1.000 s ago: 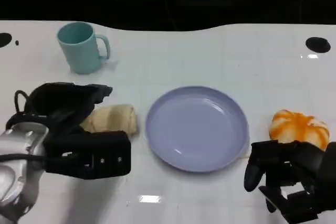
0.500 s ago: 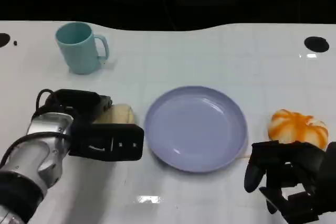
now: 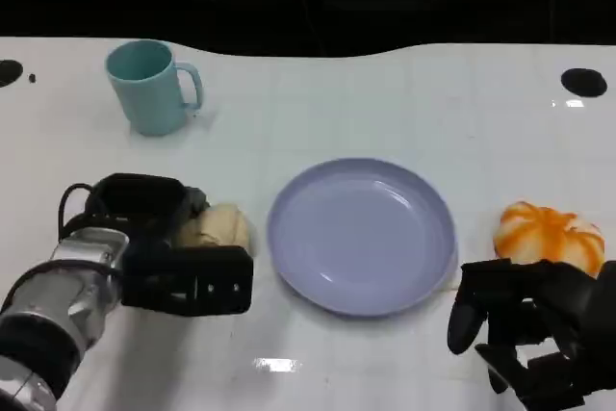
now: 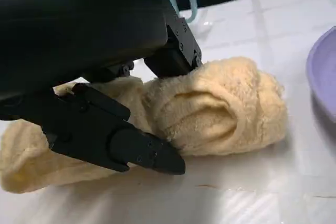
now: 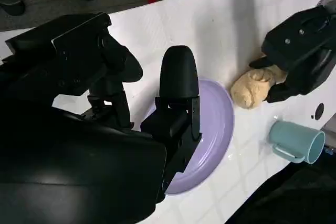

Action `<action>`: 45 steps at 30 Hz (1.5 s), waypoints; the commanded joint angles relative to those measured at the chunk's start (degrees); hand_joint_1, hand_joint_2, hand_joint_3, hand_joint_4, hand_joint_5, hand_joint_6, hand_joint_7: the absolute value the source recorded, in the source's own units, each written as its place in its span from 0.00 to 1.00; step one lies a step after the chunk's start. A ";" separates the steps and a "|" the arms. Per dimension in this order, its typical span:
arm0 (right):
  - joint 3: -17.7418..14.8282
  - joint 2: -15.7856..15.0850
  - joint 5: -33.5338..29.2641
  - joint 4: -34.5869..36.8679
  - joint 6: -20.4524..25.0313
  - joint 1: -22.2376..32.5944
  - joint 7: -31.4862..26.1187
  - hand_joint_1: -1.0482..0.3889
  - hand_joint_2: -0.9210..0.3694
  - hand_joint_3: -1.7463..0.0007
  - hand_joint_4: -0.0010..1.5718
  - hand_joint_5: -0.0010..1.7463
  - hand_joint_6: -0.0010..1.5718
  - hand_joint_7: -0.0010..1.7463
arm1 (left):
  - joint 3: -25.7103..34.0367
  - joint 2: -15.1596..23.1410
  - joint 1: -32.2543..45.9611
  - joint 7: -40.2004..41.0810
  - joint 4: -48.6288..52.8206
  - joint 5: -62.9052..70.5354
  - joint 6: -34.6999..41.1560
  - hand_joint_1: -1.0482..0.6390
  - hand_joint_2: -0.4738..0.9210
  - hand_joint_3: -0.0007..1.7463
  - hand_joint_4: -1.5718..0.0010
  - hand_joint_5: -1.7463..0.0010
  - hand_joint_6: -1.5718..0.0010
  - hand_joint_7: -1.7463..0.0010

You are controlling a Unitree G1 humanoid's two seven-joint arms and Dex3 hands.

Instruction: Grasp the towel on the left side of the plate with the left hand and place it into the plate.

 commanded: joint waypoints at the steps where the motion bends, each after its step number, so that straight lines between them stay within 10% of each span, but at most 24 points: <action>1: -0.78 -1.00 0.15 -0.46 0.35 -0.09 0.04 0.76 0.25 0.40 0.44 0.96 0.44 0.81 | -0.36 2.05 0.71 7.53 -0.17 1.05 -2.95 0.48 1.00 0.10 0.46 0.00 0.47 0.36; 7: -0.92 -0.95 0.47 -0.62 0.58 -0.02 0.12 0.76 0.24 0.40 0.44 0.96 0.44 0.81 | 1.60 2.62 1.99 10.82 -5.67 0.00 -2.68 0.48 1.00 0.12 0.46 0.00 0.64 0.02; 15: -1.09 -1.23 0.69 -0.41 0.72 -0.06 0.41 0.76 0.25 0.40 0.44 0.96 0.43 0.81 | 5.17 1.71 2.59 10.10 -16.89 -1.79 -1.75 0.47 0.84 0.36 0.43 0.00 0.61 0.09; 38: -0.72 -1.06 0.57 -0.56 0.13 0.05 0.63 0.76 0.25 0.40 0.44 0.97 0.44 0.81 | 1.27 -11.47 -0.68 -2.02 -24.87 -1.66 1.31 0.49 0.73 0.51 0.44 0.00 0.60 0.02; 41: -0.68 -0.99 0.62 -0.64 0.19 0.04 0.60 0.76 0.25 0.40 0.44 0.97 0.44 0.81 | 1.12 -12.58 -1.01 -5.48 -24.48 -2.86 1.94 0.49 0.77 0.40 0.47 0.00 0.56 0.19; 45: -0.71 -1.01 0.65 -0.47 0.05 -0.05 0.66 0.76 0.25 0.39 0.44 0.97 0.44 0.82 | 1.01 -11.93 -0.50 -10.15 -25.41 -4.14 1.64 0.44 0.98 0.08 0.62 0.20 0.52 0.76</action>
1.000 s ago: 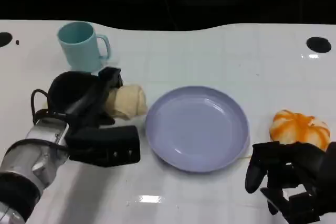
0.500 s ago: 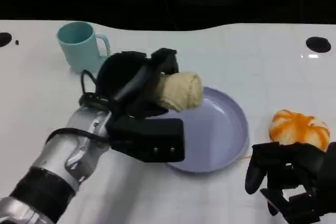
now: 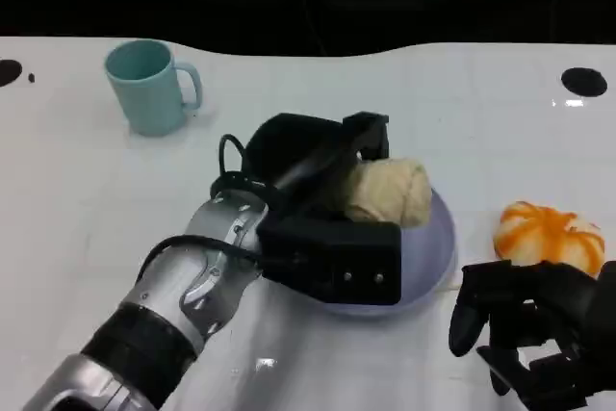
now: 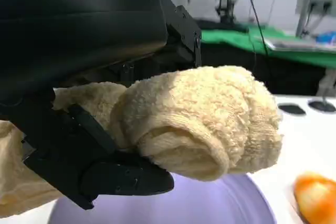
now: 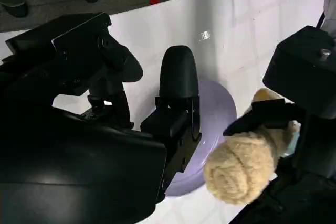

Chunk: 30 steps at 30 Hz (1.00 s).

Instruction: Grasp the towel on the left side of the plate with the left hand and place it into the plate.

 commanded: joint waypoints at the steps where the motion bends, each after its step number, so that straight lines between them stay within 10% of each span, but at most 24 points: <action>1: -0.62 -0.59 0.53 -0.53 0.09 -0.11 0.06 0.76 0.25 0.39 0.44 0.97 0.44 0.82 | -0.51 1.44 -0.94 -5.70 -1.26 -0.82 0.73 0.43 0.99 0.07 0.66 0.25 0.56 0.83; 4: -0.68 -0.66 0.61 -0.61 0.23 -0.18 0.15 0.76 0.25 0.40 0.44 0.97 0.43 0.81 | -1.06 1.98 -0.54 -8.07 -2.73 0.07 2.25 0.35 1.00 0.04 0.80 0.65 0.71 0.97; 8: -0.77 -0.68 0.75 -0.79 0.46 -0.15 0.18 0.76 0.25 0.40 0.44 0.96 0.43 0.82 | -1.41 2.72 0.05 -9.89 -4.51 0.51 3.62 0.24 1.00 0.04 0.92 0.78 0.86 1.00; 21: -0.67 -0.69 0.58 -0.25 -0.43 -0.19 0.23 0.76 0.26 0.39 0.44 0.98 0.43 0.82 | 3.01 8.01 3.89 -16.60 -16.02 -4.49 4.34 0.16 1.00 0.07 0.96 0.75 0.90 0.98; 30: -0.54 -0.39 0.63 -0.67 -0.03 -0.01 -0.07 0.76 0.26 0.39 0.44 0.97 0.43 0.82 | 11.60 11.59 12.20 -22.96 -28.82 -16.89 5.09 0.31 1.00 0.10 0.76 0.62 0.75 0.92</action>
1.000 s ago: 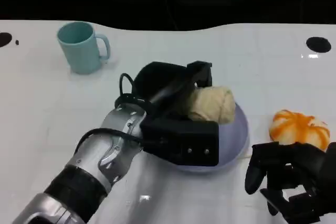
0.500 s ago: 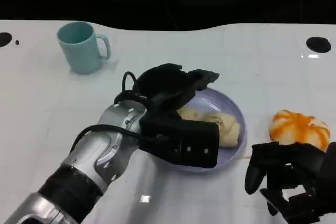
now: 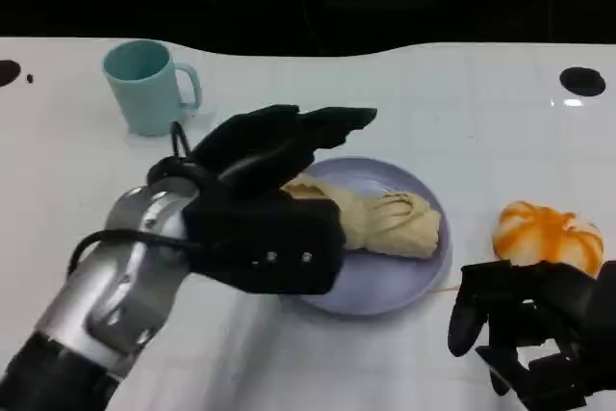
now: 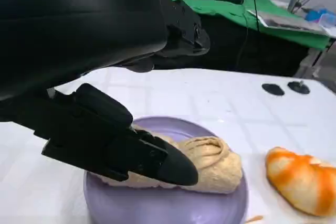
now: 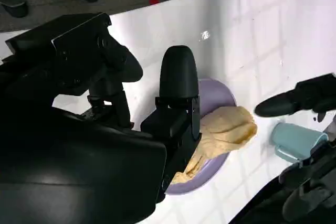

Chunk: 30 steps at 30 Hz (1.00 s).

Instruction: Grasp the towel on the left side of the plate with the left hand and place it into the plate.

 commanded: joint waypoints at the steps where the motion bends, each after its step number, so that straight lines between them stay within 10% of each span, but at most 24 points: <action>1: -0.63 -0.43 0.49 -0.55 -0.15 0.03 -0.11 0.76 0.26 0.39 0.44 0.97 0.43 0.82 | 4.73 0.99 4.53 -3.27 -6.15 -6.86 3.20 0.31 1.00 0.10 0.76 0.62 0.74 0.92; 7: -0.73 -0.38 0.71 -0.60 0.24 -0.17 -0.03 0.76 0.25 0.39 0.44 0.97 0.43 0.82 | 12.93 -1.51 13.06 -4.79 -15.32 -20.71 9.89 0.52 1.00 0.11 0.52 0.52 0.44 0.85; 10: -0.58 -0.59 0.36 -0.70 -0.03 -0.21 -0.07 0.76 0.25 0.39 0.44 0.97 0.43 0.82 | 16.37 -3.52 16.67 -4.45 -17.99 -27.36 12.90 0.55 0.86 0.37 0.52 0.40 0.38 0.79; 19: -1.00 -0.66 0.77 -0.49 0.17 -0.41 0.16 0.76 0.25 0.39 0.44 0.96 0.43 0.82 | 23.80 -7.91 26.99 0.82 -36.12 -42.11 38.25 0.53 0.70 0.65 0.49 0.17 0.47 0.37; 30: -1.99 -1.15 1.49 0.28 -0.88 -0.08 0.69 0.77 0.25 0.39 0.45 0.96 0.44 0.81 | 27.71 -8.93 33.87 3.05 -42.26 -52.93 50.30 0.53 0.72 0.72 0.49 0.01 0.54 0.10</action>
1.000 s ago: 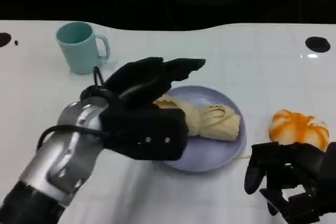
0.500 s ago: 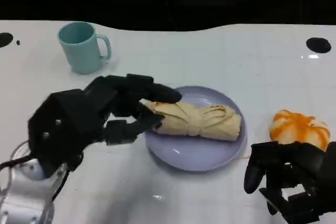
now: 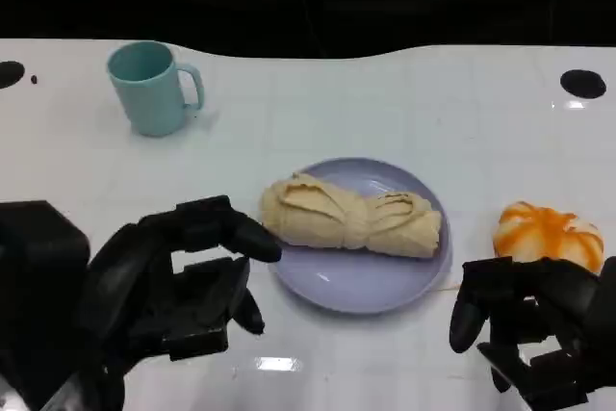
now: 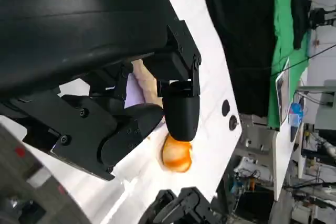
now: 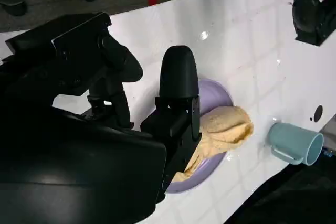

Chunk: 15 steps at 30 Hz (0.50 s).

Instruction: Grasp the towel on the left side of the plate with the left hand and place it into the plate.

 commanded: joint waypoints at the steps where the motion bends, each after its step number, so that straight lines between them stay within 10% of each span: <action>1: -1.56 -1.04 0.72 0.05 -1.10 0.50 0.45 0.77 0.25 0.39 0.45 0.96 0.44 0.81 | 3.47 -0.23 0.60 1.32 0.64 -5.40 5.97 0.53 0.72 0.73 0.49 0.00 0.56 0.07; 15: -1.49 -0.97 0.28 1.15 -2.15 0.86 0.23 0.76 0.25 0.40 0.45 0.96 0.44 0.81 | 6.00 0.33 -3.34 2.24 8.07 -12.69 11.60 0.54 0.72 0.76 0.48 0.00 0.56 0.02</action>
